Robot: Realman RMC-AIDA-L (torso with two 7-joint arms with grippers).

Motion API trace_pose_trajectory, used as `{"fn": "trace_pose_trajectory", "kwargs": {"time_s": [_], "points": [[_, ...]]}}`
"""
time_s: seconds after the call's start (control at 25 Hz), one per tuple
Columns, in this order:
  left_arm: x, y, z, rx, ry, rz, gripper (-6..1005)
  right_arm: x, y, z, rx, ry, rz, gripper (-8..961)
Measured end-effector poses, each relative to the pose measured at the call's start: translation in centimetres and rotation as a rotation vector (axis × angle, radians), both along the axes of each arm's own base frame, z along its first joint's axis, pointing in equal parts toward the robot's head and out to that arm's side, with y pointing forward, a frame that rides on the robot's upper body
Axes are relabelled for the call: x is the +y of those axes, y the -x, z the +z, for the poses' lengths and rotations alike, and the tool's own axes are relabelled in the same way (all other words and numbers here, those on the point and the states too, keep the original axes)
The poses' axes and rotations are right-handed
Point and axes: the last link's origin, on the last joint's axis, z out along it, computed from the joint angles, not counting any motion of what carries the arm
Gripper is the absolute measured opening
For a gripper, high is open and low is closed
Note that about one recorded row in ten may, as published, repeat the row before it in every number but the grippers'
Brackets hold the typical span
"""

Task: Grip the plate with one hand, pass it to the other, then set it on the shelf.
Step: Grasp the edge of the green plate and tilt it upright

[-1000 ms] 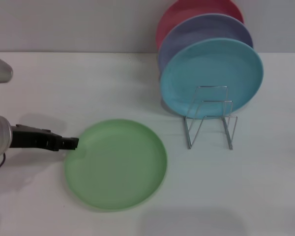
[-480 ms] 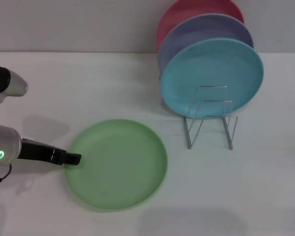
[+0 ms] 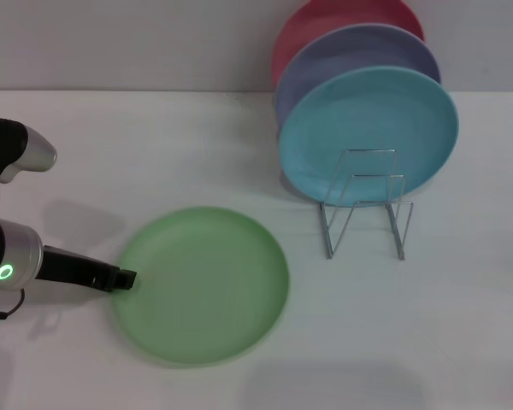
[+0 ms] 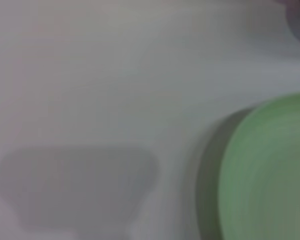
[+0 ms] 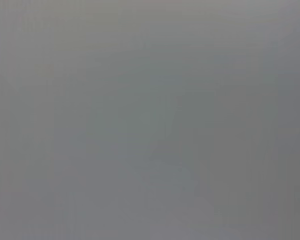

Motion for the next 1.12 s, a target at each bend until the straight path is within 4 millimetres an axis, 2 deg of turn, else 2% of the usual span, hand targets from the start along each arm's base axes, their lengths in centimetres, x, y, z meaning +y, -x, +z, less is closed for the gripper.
{"fn": "trace_pose_trajectory", "kwargs": {"time_s": [0.16,0.4,0.64,0.88,1.12], "points": [[-0.1,0.0,-0.1,0.004,0.017,0.002,449,0.0,0.0,0.0,-0.001,-0.002,0.001,825],[-0.1,0.0,0.0,0.003,0.016,0.0,240,-0.1,0.0,0.0,-0.001,-0.002,0.002,825],[-0.2,-0.1,0.0,0.005,0.015,-0.005,158,-0.1,0.0,0.0,-0.002,-0.002,0.002,825],[0.0,-1.1,0.5,0.007,0.0,-0.067,102,-0.2,0.2,0.1,-0.007,-0.009,0.013,825],[0.4,-2.2,1.3,0.004,-0.029,-0.125,81,-0.6,1.9,1.0,-0.034,-0.077,0.131,825]]}}
